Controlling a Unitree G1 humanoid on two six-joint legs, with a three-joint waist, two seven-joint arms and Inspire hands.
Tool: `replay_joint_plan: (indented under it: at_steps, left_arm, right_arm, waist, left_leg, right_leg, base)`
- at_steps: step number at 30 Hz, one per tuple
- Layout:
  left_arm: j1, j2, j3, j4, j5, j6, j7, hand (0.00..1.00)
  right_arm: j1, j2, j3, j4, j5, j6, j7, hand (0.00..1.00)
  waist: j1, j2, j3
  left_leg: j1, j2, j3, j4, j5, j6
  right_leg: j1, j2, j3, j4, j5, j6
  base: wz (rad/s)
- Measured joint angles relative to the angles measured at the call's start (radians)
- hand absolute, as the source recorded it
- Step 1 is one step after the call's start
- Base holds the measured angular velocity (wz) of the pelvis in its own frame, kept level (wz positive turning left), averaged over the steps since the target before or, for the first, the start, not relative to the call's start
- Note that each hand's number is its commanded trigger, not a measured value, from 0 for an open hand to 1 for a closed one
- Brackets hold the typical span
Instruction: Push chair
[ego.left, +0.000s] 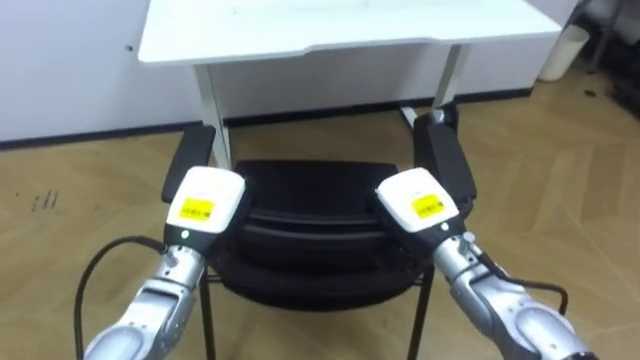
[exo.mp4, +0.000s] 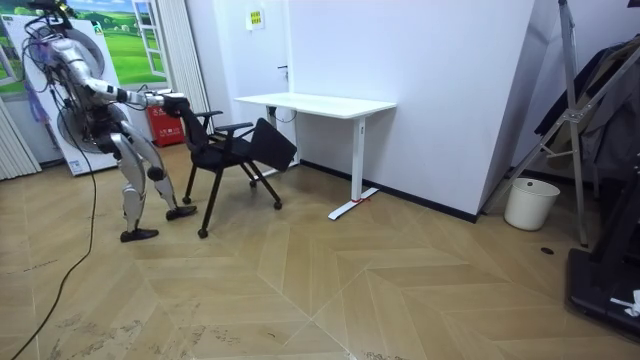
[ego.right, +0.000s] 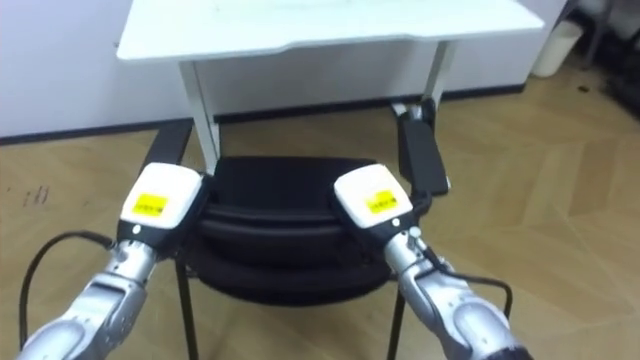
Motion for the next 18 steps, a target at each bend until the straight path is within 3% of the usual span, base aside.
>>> replay_joint_plan:
  at_steps: [3, 4, 6, 8, 9, 10, 11, 13, 15, 16, 18]
  left_arm:
    - [0.0, -0.004, 0.008, -0.002, 0.001, 0.0, 0.0, 1.0]
    - [-0.002, -0.003, 0.009, -0.004, 0.001, 0.0, 0.0, 1.0]
    - [-0.004, -0.004, 0.014, -0.016, 0.001, 0.001, -0.003, 1.0]
    - [-0.014, 0.002, 0.007, -0.019, 0.001, 0.001, -0.017, 1.0]
    - [-0.015, 0.006, 0.006, -0.019, 0.001, 0.0, -0.02, 1.0]
    - [-0.015, 0.008, 0.001, -0.016, 0.001, 0.0, -0.029, 1.0]
    - [-0.015, 0.01, -0.007, -0.012, 0.001, -0.001, -0.032, 1.0]
    - [-0.018, 0.011, -0.009, -0.005, 0.0, -0.007, -0.03, 1.0]
    - [-0.033, 0.01, -0.01, 0.013, 0.0, -0.015, -0.032, 1.0]
    - [-0.035, 0.012, -0.01, 0.013, 0.0, -0.019, -0.036, 1.0]
    - [-0.037, 0.022, -0.009, 0.015, -0.001, -0.034, -0.035, 1.0]
  right_arm:
    - [0.0, 0.001, -0.013, -0.006, -0.015, -0.001, -0.003, 1.0]
    - [-0.002, 0.002, -0.014, -0.011, -0.015, 0.002, -0.002, 1.0]
    - [-0.007, -0.002, -0.018, -0.017, -0.015, 0.004, -0.001, 1.0]
    - [-0.008, 0.0, -0.018, -0.01, -0.008, 0.008, 0.0, 1.0]
    - [-0.006, 0.003, -0.017, -0.005, -0.007, 0.008, 0.0, 1.0]
    - [0.001, 0.008, -0.016, 0.003, -0.007, 0.008, -0.007, 1.0]
    - [0.011, 0.012, -0.016, 0.009, -0.007, 0.009, -0.016, 1.0]
    - [0.016, 0.02, -0.016, 0.015, -0.007, 0.011, -0.025, 1.0]
    - [0.016, 0.028, -0.018, 0.016, -0.013, 0.021, -0.025, 1.0]
    - [0.018, 0.029, -0.016, 0.012, -0.014, 0.026, -0.025, 1.0]
    - [0.018, 0.036, -0.013, 0.023, -0.012, 0.026, -0.033, 1.0]
  waist:
    - [0.001, -0.014, 0.0015]
    - [0.006, -0.02, 0.0025]
    - [0.008, -0.026, 0.0019]
    - [0.013, -0.022, 0.0035]
    - [0.015, -0.021, 0.0058]
    - [0.014, -0.013, 0.011]
    - [0.014, -0.004, 0.011]
    - [0.017, 0.008, 0.0128]
    - [0.018, 0.026, 0.015]
    - [0.015, 0.035, 0.0116]
    - [0.015, 0.043, 0.0149]
  left_leg:
    - [0.04, -0.036, 0.045, -0.001, -0.001, 0.035]
    - [0.048, -0.05, 0.069, 0.013, -0.019, 0.058]
    - [0.049, -0.064, 0.088, 0.053, -0.068, 0.071]
    - [0.057, -0.061, 0.099, 0.139, -0.136, 0.085]
    - [0.065, -0.061, 0.099, 0.156, -0.155, 0.087]
    - [0.088, -0.058, 0.099, 0.18, -0.191, 0.094]
    - [0.113, -0.056, 0.098, 0.189, -0.218, 0.1]
    - [0.142, -0.056, 0.097, 0.187, -0.25, 0.108]
    - [0.164, -0.048, 0.098, 0.185, -0.268, 0.114]
    - [0.176, -0.035, 0.098, 0.184, -0.278, 0.114]
    - [0.204, -0.019, 0.097, 0.177, -0.291, 0.109]
  right_leg:
    - [0.033, -0.049, 0.012, -0.008, -0.032, 0.033]
    - [0.044, -0.071, 0.016, -0.004, -0.045, 0.049]
    - [0.034, -0.101, 0.004, 0.06, -0.058, 0.077]
    - [-0.023, -0.149, -0.057, 0.265, -0.035, 0.14]
    - [-0.036, -0.16, -0.061, 0.319, -0.017, 0.16]
    - [-0.054, -0.178, -0.075, 0.408, 0.033, 0.165]
    - [-0.07, -0.193, -0.081, 0.478, 0.091, 0.17]
    - [-0.107, -0.218, -0.083, 0.568, 0.138, 0.178]
    - [-0.174, -0.247, -0.081, 0.636, 0.118, 0.178]
    - [-0.224, -0.259, -0.075, 0.638, 0.103, 0.179]
    - [-0.277, -0.277, -0.078, 0.587, 0.097, 0.182]
  base:
    - [-0.09]
    - [-0.17]
    - [-0.16]
    - [-0.09]
    - [-0.07]
    - [-0.08]
    - [-0.09]
    - [-0.15]
    - [-0.06]
    - [0.0]
    - [-0.02]
